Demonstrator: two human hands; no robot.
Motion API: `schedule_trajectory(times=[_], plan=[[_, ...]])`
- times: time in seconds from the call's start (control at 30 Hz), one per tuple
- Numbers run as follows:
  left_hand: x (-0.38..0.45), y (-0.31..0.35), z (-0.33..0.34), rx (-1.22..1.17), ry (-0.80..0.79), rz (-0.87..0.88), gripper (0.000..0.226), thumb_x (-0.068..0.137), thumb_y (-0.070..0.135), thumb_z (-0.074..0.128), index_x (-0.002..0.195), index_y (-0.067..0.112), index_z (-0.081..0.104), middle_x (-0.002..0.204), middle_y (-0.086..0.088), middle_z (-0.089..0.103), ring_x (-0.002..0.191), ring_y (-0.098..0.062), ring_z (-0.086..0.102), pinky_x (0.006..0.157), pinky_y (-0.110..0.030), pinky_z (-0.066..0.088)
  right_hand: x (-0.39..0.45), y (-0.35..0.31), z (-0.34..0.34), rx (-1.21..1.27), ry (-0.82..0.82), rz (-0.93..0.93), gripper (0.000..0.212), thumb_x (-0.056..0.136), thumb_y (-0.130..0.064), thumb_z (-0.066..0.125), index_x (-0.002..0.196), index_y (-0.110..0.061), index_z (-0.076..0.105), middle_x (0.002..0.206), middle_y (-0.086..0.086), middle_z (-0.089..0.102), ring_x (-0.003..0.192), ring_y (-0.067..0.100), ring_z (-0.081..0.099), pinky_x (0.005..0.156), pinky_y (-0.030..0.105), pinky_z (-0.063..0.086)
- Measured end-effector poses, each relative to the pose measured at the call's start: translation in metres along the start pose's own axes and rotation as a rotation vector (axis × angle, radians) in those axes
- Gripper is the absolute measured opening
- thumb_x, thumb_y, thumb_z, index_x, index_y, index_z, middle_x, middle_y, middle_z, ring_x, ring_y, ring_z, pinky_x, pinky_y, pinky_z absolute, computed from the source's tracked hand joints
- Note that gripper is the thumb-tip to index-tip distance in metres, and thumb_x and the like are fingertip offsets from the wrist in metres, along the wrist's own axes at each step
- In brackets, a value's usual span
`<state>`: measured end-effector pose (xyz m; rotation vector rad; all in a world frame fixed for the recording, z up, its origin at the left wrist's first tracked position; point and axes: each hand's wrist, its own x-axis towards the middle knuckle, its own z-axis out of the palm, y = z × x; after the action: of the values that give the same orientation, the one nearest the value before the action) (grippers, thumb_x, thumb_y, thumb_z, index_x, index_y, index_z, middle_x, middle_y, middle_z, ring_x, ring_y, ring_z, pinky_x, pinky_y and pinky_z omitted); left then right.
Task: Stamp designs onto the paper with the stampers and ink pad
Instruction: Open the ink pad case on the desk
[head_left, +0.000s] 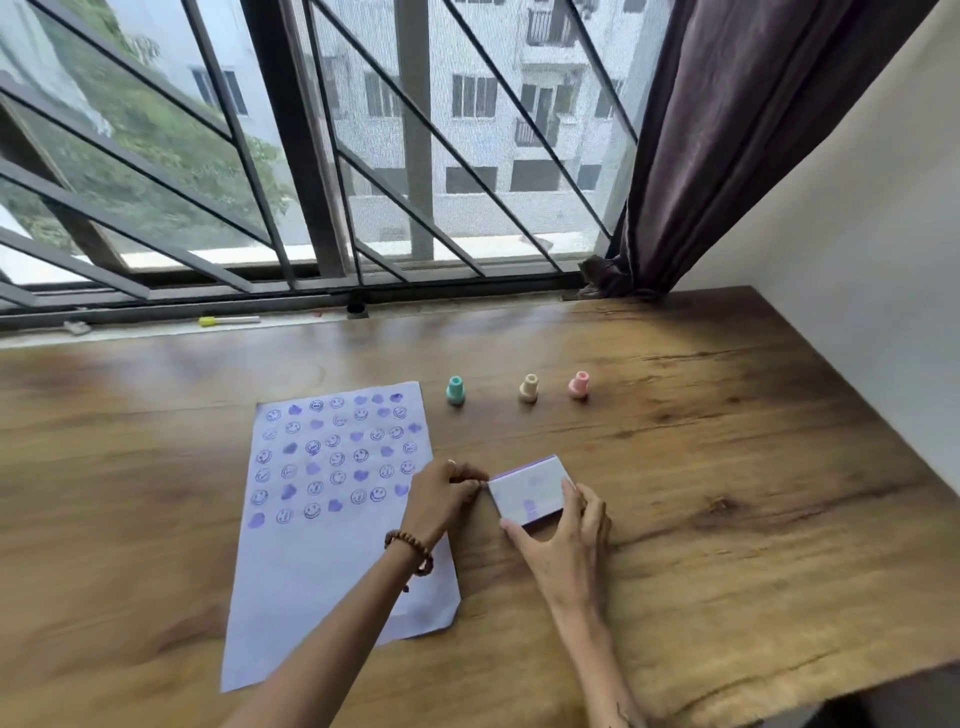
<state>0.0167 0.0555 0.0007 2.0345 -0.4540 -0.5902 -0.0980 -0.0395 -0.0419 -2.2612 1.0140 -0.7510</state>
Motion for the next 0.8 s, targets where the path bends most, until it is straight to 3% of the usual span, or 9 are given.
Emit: schedule_trajectory(times=[0.13, 0.23, 0.33, 0.43, 0.53, 0.6, 0.67, 0.73, 0.8], plan=[[0.001, -0.001, 0.0, -0.008, 0.01, -0.009, 0.02, 0.077, 0.001, 0.057, 0.088, 0.008, 0.072, 0.092, -0.013, 0.073, 0.08, -0.019, 0.063, 0.076, -0.024, 0.047, 0.0, -0.003, 0.0, -0.095, -0.046, -0.006, 0.085, 0.046, -0.033, 0.087, 0.114, 0.003, 0.052, 0.105, 0.025, 0.055, 0.093, 0.04, 0.054, 0.083, 0.044, 0.048], [0.001, -0.003, 0.002, -0.012, 0.024, -0.011, 0.019, 0.077, 0.001, 0.057, 0.087, 0.008, 0.072, 0.092, -0.011, 0.073, 0.079, -0.015, 0.061, 0.07, -0.013, 0.042, 0.0, -0.001, -0.003, -0.096, -0.061, 0.003, 0.082, 0.051, -0.041, 0.079, 0.115, 0.002, 0.052, 0.105, 0.024, 0.055, 0.092, 0.041, 0.054, 0.083, 0.045, 0.049], [0.002, -0.004, 0.003, -0.011, 0.024, 0.01, 0.016, 0.078, 0.003, 0.06, 0.086, 0.009, 0.073, 0.091, -0.011, 0.073, 0.083, -0.018, 0.063, 0.076, -0.024, 0.047, 0.005, -0.003, -0.009, 0.001, -0.07, 0.075, 0.08, 0.056, -0.053, 0.062, 0.117, -0.001, 0.053, 0.107, 0.022, 0.055, 0.097, 0.04, 0.053, 0.087, 0.041, 0.046], [0.003, -0.005, 0.005, -0.004, 0.024, 0.015, 0.011, 0.078, 0.008, 0.064, 0.085, 0.009, 0.072, 0.088, -0.012, 0.073, 0.082, -0.018, 0.065, 0.079, -0.032, 0.05, 0.014, -0.008, -0.026, 0.174, -0.196, 0.218, 0.068, 0.064, -0.049, 0.066, 0.118, -0.011, 0.054, 0.114, 0.013, 0.054, 0.108, 0.03, 0.05, 0.088, 0.035, 0.042], [0.003, -0.004, 0.006, -0.014, 0.04, 0.014, 0.01, 0.078, 0.006, 0.064, 0.083, 0.009, 0.071, 0.079, -0.008, 0.07, 0.07, -0.007, 0.062, 0.076, -0.031, 0.053, 0.024, -0.008, -0.047, 0.38, -0.259, 0.325, 0.06, 0.06, -0.067, 0.044, 0.097, -0.024, 0.062, 0.095, 0.001, 0.063, 0.093, 0.02, 0.06, 0.069, 0.026, 0.044], [0.003, -0.005, 0.007, -0.009, 0.054, 0.01, 0.009, 0.076, 0.005, 0.064, 0.08, 0.01, 0.071, 0.074, -0.006, 0.068, 0.067, -0.004, 0.061, 0.075, -0.03, 0.053, 0.032, -0.001, -0.054, 0.475, -0.245, 0.378, 0.052, 0.062, -0.069, 0.041, 0.075, -0.024, 0.064, 0.076, 0.002, 0.067, 0.079, 0.022, 0.064, 0.067, 0.032, 0.049], [0.003, -0.006, 0.007, -0.009, 0.065, 0.005, 0.007, 0.075, 0.006, 0.066, 0.078, 0.011, 0.071, 0.073, -0.005, 0.068, 0.069, -0.011, 0.063, 0.076, -0.033, 0.053, 0.04, 0.006, -0.057, 0.565, -0.229, 0.48, 0.052, 0.071, -0.063, 0.045, 0.075, -0.015, 0.065, 0.073, 0.011, 0.068, 0.071, 0.026, 0.067, 0.066, 0.034, 0.052], [0.005, -0.007, 0.007, 0.001, 0.066, 0.007, 0.007, 0.075, 0.007, 0.067, 0.076, 0.012, 0.071, 0.073, -0.005, 0.069, 0.074, -0.018, 0.065, 0.077, -0.037, 0.054, 0.047, 0.015, -0.058, 0.645, -0.182, 0.562, 0.04, 0.086, -0.047, 0.047, 0.09, -0.011, 0.065, 0.074, 0.016, 0.068, 0.067, 0.03, 0.067, 0.06, 0.031, 0.053], [0.006, -0.008, 0.007, 0.01, 0.062, 0.004, 0.008, 0.075, 0.007, 0.067, 0.074, 0.014, 0.07, 0.073, -0.006, 0.069, 0.076, -0.02, 0.066, 0.078, -0.038, 0.054, 0.055, 0.025, -0.059, 0.669, -0.112, 0.593, 0.03, 0.093, -0.034, 0.043, 0.092, -0.011, 0.062, 0.074, 0.018, 0.066, 0.063, 0.031, 0.065, 0.053, 0.028, 0.053]])
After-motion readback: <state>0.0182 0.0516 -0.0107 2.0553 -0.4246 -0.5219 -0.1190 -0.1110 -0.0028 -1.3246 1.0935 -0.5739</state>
